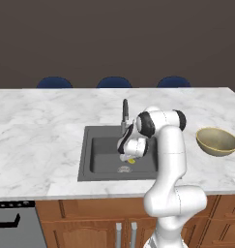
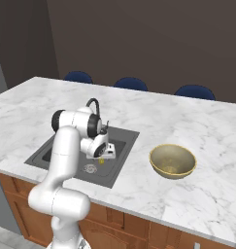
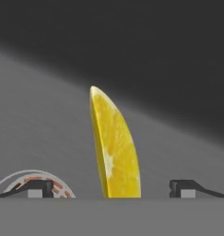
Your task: Turn on the sink faucet. Then move the lemon wedge from the counter to the sink. Turn off the sink. Move the vegetable from the sink to the pot next to the stove. Finally move the pot to the front left burner.
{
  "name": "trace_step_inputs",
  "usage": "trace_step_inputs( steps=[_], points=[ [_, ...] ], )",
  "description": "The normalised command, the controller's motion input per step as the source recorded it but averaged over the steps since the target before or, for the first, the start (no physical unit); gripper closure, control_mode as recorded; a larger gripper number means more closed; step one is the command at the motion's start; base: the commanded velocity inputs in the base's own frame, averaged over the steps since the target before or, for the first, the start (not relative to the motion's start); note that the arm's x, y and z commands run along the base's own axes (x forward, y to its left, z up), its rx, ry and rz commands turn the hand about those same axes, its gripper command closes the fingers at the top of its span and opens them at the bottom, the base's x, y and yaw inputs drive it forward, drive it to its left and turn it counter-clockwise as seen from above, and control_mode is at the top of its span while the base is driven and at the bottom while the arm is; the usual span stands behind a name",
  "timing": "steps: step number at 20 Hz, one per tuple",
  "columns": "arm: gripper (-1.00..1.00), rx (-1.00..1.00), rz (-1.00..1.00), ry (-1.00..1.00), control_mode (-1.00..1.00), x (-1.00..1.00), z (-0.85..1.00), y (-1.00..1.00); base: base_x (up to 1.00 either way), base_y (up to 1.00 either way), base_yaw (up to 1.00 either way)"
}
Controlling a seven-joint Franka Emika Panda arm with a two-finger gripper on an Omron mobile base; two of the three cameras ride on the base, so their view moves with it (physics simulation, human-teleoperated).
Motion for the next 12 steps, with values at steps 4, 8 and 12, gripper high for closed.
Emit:
trace_step_inputs(
  steps=[4, 8, 12],
  points=[
    [-1.00, 0.00, -0.02, 0.00, -1.00, 0.05, -0.15, 0.01, 0.00, 0.00, 0.00],
    [-1.00, 0.00, 0.00, 0.00, -1.00, 0.12, -0.15, 0.06, 0.00, 0.00, 0.00],
    [1.00, 0.00, 0.00, 0.00, -1.00, 0.12, -0.20, 0.12, 0.00, 0.00, 0.00]
  ],
)
